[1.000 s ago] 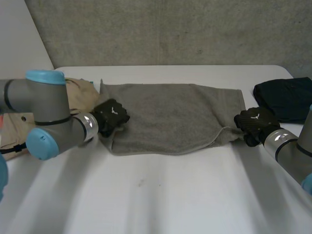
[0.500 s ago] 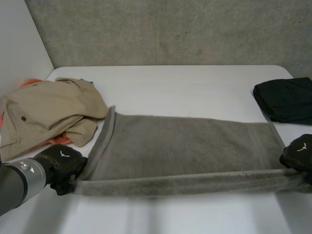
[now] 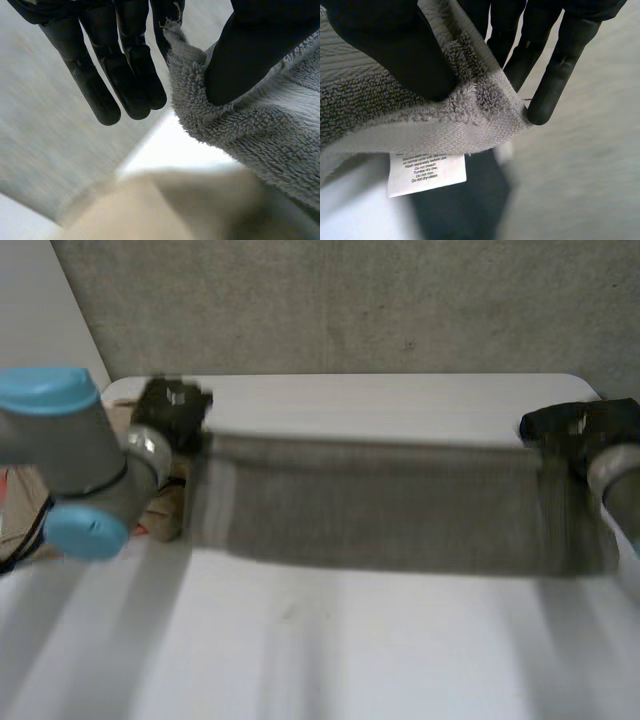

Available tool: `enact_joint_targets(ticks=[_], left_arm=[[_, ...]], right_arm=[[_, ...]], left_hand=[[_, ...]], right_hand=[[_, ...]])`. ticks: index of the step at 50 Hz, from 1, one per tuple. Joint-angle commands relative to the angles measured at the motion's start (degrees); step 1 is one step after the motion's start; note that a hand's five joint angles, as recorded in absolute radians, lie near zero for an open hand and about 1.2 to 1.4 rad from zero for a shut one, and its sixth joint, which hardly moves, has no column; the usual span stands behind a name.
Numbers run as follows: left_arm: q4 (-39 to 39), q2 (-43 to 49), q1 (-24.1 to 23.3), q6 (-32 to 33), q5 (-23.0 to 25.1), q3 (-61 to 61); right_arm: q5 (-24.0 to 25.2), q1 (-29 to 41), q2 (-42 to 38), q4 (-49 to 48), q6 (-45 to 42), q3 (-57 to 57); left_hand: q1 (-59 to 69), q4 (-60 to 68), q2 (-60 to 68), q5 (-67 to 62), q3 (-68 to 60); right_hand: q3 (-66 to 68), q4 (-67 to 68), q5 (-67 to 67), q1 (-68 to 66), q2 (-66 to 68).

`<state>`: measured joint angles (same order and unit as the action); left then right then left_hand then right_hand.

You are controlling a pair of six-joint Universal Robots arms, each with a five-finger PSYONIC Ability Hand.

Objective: Fold the laundry.

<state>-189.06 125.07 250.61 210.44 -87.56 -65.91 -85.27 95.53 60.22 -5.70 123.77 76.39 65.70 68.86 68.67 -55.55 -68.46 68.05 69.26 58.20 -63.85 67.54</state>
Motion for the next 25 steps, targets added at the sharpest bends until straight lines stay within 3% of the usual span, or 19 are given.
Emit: enact_joint_targets(ticks=[1, 2, 6, 14, 25], left_arm=[[-15.43, 2.02, -0.29, -2.74, -0.41, 19.76], [-20.68, 1.84, -0.12, -5.28, -0.59, 20.47], [-27.23, 1.58, 0.93, -10.82, -0.59, 20.56], [-18.8, 2.54, 1.99, -11.72, -1.73, 17.32], [-17.92, 2.11, 1.2, -11.63, -0.94, 0.99]], right_arm=[[-2.35, 3.7, 0.07, -17.63, 8.82, -18.81], [-2.36, 3.7, 0.51, -20.2, 10.24, -19.09], [-2.79, 3.53, 3.23, -28.22, 13.33, -19.0], [-2.36, 3.53, 1.4, -23.14, 13.6, -17.51], [-2.09, 3.44, -3.7, -14.35, 13.6, -10.57]], left_hand=[[14.3, 11.14, 11.33, -14.45, -11.54], [14.3, 11.14, 11.33, -14.45, -11.54], [14.3, 11.14, 11.33, -14.45, -11.54], [14.3, 11.14, 11.33, -14.45, -11.54], [14.3, 11.14, 11.33, -14.45, -11.54]], right_hand=[[11.95, 10.74, 11.8, -16.15, 12.46], [11.95, 10.74, 11.8, -16.15, 12.46], [11.95, 10.74, 11.8, -16.15, 12.46], [11.95, 10.74, 11.8, -16.15, 12.46], [11.95, 10.74, 11.8, -16.15, 12.46]])
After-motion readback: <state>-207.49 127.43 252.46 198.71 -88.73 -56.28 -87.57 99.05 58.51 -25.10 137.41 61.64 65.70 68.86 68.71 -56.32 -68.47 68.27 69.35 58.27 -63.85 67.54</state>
